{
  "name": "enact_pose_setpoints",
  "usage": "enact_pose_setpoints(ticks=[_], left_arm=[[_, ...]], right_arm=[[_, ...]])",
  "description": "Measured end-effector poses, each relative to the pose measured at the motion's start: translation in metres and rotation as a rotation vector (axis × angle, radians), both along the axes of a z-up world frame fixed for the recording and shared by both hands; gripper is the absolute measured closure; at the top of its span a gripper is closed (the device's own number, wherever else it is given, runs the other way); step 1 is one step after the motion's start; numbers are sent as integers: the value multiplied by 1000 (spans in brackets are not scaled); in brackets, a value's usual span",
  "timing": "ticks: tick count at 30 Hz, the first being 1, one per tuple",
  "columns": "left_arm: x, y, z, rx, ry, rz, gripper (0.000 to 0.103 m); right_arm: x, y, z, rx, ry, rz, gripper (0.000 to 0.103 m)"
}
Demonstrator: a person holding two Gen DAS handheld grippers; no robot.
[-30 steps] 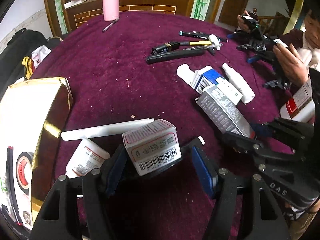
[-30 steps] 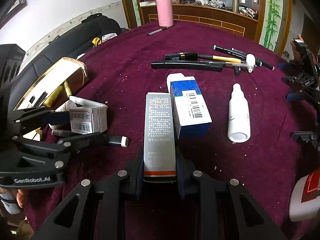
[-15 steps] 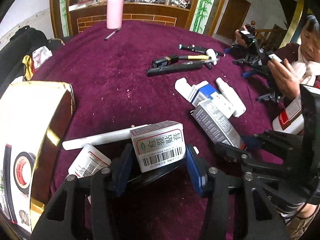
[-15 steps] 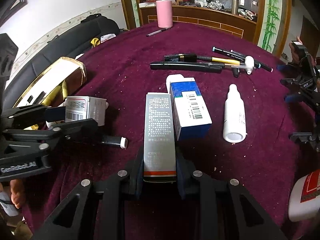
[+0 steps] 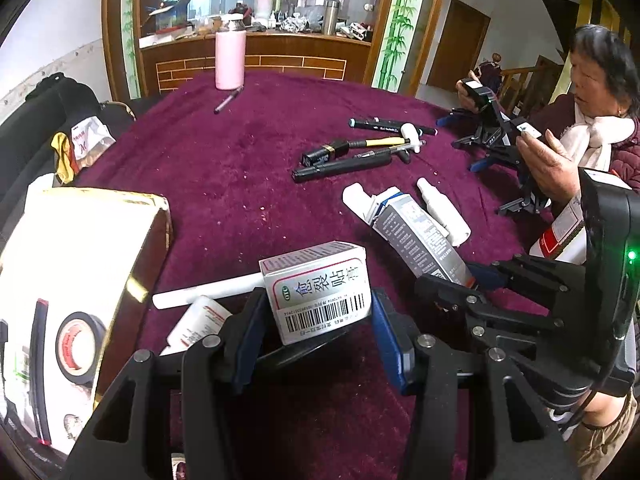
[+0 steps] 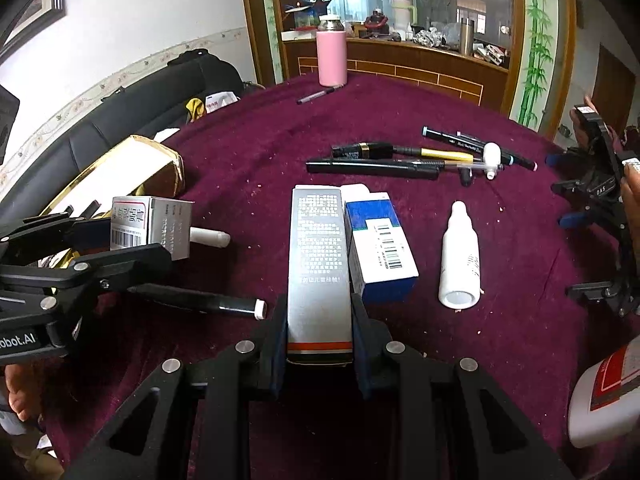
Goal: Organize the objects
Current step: 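Carry the grey box in the right gripper while the left carries the white box to the box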
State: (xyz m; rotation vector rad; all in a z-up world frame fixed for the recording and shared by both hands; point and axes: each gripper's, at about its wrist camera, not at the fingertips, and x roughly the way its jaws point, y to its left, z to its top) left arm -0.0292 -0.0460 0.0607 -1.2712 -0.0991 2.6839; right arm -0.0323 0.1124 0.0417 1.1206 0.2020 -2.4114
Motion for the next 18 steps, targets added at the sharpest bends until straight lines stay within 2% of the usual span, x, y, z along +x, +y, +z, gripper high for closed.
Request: enact_pose_setpoints(ticks=[18], left_arm=[[31, -39, 24, 12, 74, 42, 53]], right_arm=[[20, -10, 7, -27, 10, -10, 73]])
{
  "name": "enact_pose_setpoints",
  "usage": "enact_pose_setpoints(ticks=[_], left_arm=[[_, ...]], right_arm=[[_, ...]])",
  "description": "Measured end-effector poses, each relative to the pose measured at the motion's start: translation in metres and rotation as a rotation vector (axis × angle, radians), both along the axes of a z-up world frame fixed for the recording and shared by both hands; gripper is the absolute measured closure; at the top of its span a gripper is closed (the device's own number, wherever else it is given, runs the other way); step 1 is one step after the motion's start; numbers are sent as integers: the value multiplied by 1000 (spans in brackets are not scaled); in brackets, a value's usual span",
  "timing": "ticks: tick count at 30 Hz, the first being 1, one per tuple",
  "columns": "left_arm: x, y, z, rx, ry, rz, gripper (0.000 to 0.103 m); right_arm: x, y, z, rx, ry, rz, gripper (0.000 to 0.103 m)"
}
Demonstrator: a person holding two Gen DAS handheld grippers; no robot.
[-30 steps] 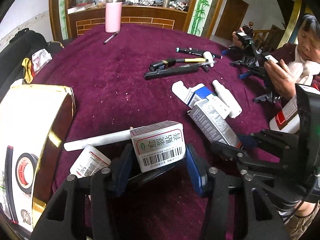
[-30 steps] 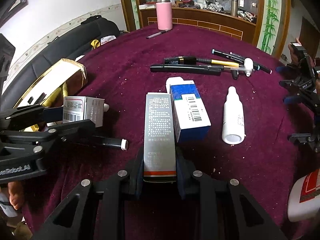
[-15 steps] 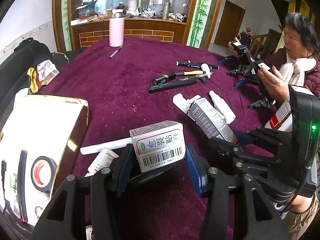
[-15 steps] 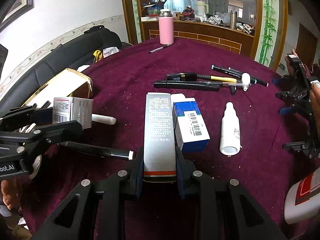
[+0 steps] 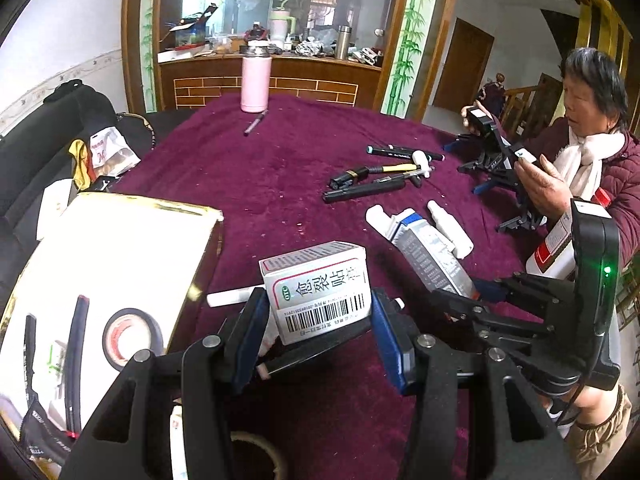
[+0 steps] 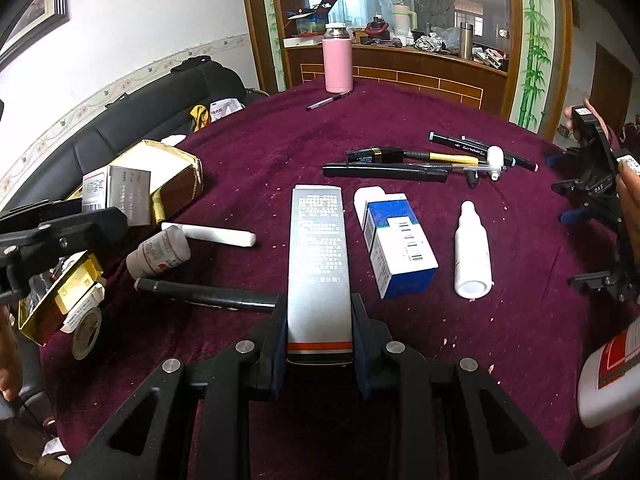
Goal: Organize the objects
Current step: 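Carry the grey box in the right gripper while the left carries the white box to the box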
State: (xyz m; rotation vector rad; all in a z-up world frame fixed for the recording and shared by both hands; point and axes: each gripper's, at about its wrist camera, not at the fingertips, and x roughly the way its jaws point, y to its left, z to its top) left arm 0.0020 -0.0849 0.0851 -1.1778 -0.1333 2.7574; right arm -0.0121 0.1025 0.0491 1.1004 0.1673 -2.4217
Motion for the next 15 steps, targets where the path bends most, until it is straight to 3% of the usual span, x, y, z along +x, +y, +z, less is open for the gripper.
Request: enact_pose_setpoints(ticks=[15], left_arm=[[26, -59, 0, 45, 5, 104, 52]], right_arm=[[20, -39, 16, -1, 27, 68, 73]])
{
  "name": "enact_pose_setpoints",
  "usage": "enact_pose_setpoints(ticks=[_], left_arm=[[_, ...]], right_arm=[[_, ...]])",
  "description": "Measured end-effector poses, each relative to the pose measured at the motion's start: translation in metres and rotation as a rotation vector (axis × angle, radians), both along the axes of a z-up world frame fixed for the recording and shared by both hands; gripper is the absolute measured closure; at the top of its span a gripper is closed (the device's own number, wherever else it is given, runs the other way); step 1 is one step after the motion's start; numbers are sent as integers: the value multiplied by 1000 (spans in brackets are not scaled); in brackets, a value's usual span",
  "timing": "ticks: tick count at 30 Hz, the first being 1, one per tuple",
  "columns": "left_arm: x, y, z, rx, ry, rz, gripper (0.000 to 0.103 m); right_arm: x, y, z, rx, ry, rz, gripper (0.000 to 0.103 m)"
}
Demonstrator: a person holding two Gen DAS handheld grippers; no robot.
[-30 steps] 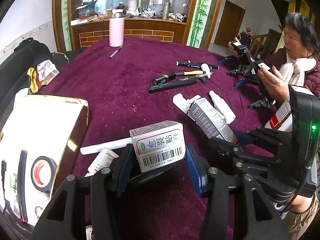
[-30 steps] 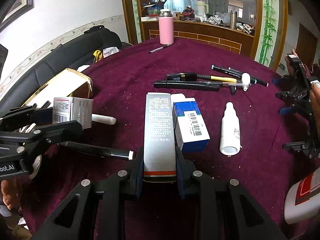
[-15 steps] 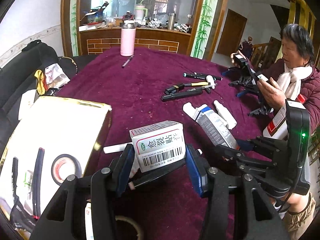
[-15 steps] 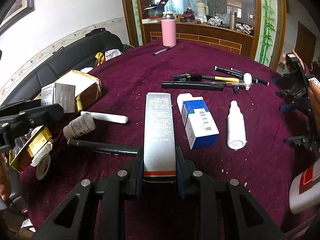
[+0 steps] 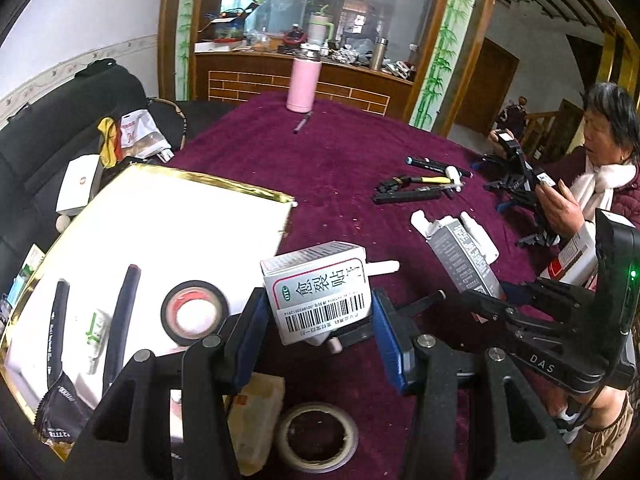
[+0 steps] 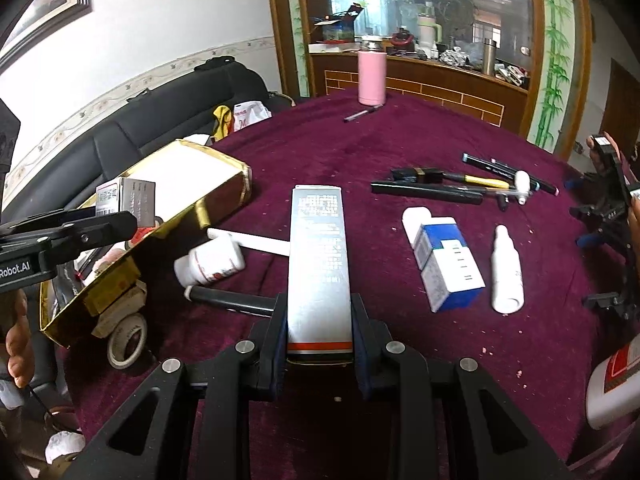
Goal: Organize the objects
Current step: 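Carry the grey box in the right gripper while the left carries the white box to the box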
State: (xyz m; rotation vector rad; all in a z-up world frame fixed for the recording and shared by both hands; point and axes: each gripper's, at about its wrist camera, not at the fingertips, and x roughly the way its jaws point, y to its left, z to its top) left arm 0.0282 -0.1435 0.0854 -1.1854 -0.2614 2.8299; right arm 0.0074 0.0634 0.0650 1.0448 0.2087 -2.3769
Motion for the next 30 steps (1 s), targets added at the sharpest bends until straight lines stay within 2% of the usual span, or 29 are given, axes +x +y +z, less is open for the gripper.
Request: enact_pose_setpoints(ticks=[12, 30], left_arm=[[11, -35, 1, 22, 2, 58, 52], [26, -56, 16, 30, 31, 90, 52]], right_arm=[[7, -18, 4, 0, 6, 26, 73], [10, -39, 15, -10, 24, 69, 73]])
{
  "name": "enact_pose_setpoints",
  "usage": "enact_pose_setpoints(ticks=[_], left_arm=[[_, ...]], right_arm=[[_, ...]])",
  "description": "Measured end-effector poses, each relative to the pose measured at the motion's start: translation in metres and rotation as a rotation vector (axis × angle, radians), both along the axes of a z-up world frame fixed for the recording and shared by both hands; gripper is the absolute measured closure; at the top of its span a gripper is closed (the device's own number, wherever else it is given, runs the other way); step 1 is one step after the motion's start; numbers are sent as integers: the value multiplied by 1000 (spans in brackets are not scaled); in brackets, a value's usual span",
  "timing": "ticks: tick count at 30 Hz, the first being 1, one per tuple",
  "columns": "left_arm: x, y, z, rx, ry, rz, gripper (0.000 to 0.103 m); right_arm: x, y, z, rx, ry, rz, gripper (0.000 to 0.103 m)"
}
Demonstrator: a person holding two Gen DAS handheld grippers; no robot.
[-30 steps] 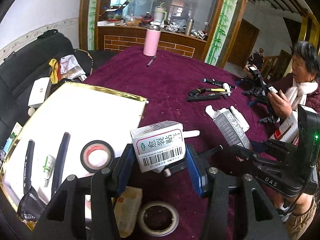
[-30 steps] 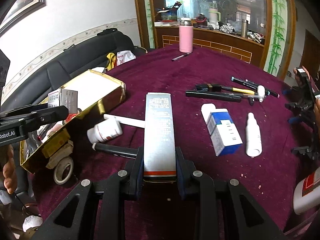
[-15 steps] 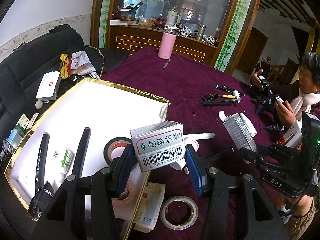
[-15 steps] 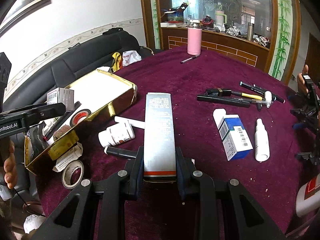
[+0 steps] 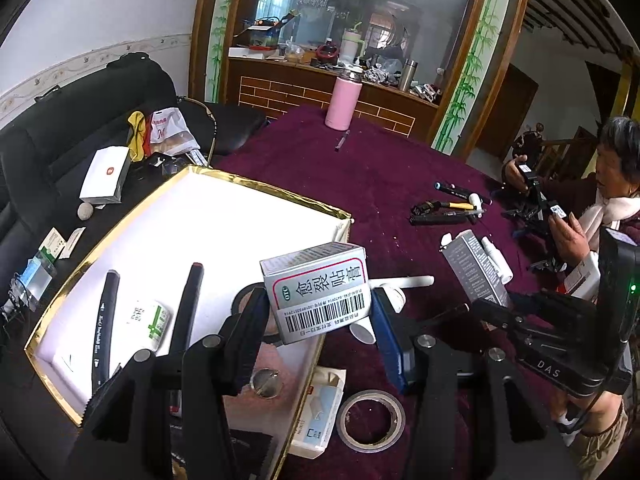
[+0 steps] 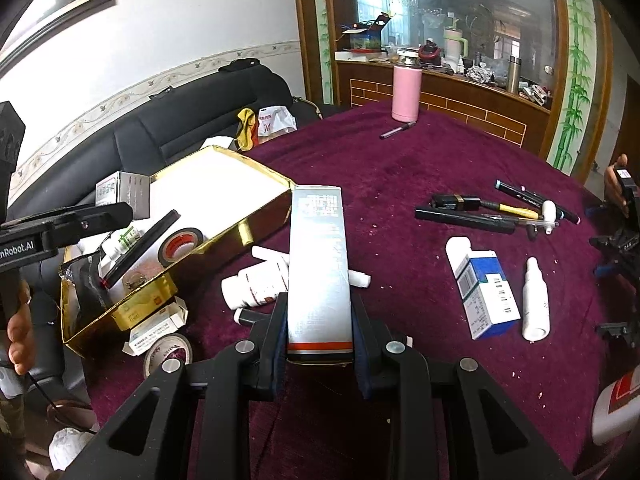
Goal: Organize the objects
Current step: 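Carry the grey box in the right gripper while the left carries the white box to the box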
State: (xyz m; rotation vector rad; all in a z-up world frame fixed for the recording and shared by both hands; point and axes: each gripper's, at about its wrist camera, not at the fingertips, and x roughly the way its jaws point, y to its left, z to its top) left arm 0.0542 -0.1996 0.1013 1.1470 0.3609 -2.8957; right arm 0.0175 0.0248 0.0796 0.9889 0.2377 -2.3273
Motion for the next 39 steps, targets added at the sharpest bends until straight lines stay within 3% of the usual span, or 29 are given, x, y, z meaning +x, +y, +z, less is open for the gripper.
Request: enact_pose_setpoints(ticks=[15, 39], left_arm=[[9, -27, 12, -32, 9, 55, 52], [6, -49, 5, -37, -11, 102, 52]], right_arm=[[1, -17, 7, -10, 9, 36, 73], [-3, -28, 10, -14, 11, 53, 73]])
